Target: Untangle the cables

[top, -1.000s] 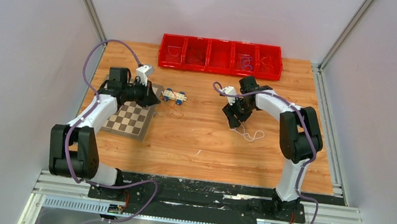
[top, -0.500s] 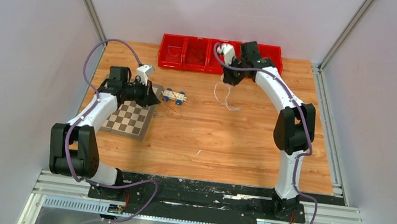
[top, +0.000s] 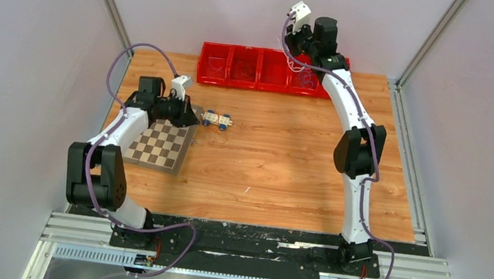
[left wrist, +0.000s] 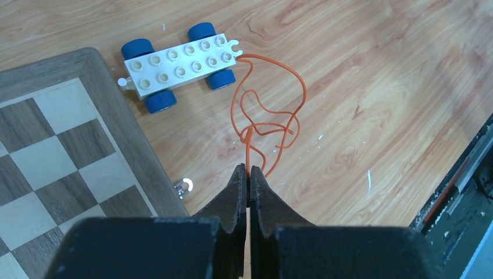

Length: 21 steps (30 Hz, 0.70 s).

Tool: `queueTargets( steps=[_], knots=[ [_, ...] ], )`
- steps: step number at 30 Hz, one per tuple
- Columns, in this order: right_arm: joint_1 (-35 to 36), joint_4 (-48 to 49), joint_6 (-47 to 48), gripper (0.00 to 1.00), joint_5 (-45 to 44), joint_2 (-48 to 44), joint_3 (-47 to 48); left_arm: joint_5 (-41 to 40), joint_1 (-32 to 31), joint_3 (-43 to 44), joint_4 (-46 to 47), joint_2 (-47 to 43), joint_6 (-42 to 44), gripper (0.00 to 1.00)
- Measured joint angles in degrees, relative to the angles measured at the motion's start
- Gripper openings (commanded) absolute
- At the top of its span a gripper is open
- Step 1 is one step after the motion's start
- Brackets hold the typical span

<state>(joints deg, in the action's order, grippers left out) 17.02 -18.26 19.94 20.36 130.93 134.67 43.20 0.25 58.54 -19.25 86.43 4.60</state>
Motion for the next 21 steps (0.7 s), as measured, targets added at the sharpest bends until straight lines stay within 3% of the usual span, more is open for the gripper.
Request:
queueTargets(
  steps=[12, 14, 17, 21],
  knots=[
    [-1.18, 16.83, -6.86, 0.0, -0.35, 10.99, 1.46, -0.22, 0.0, 3.15, -0.63, 4.39, -1.11, 0.0],
    [-1.2, 20.17, -7.82, 0.14, -0.35, 11.98, 1.46, -0.24, 0.0, 3.37, -0.7, 4.92, -1.77, 0.0],
    [-1.2, 23.32, -8.39, 0.5, -0.55, 13.77, 1.55, -0.22, 0.0, 3.82, -0.66, 5.46, -2.36, 0.0],
    [-1.2, 23.56, -8.48, 0.72, -0.76, 15.82, 0.74, 0.31, 0.0, 4.15, -0.68, 5.46, -2.6, 0.0]
  ],
)
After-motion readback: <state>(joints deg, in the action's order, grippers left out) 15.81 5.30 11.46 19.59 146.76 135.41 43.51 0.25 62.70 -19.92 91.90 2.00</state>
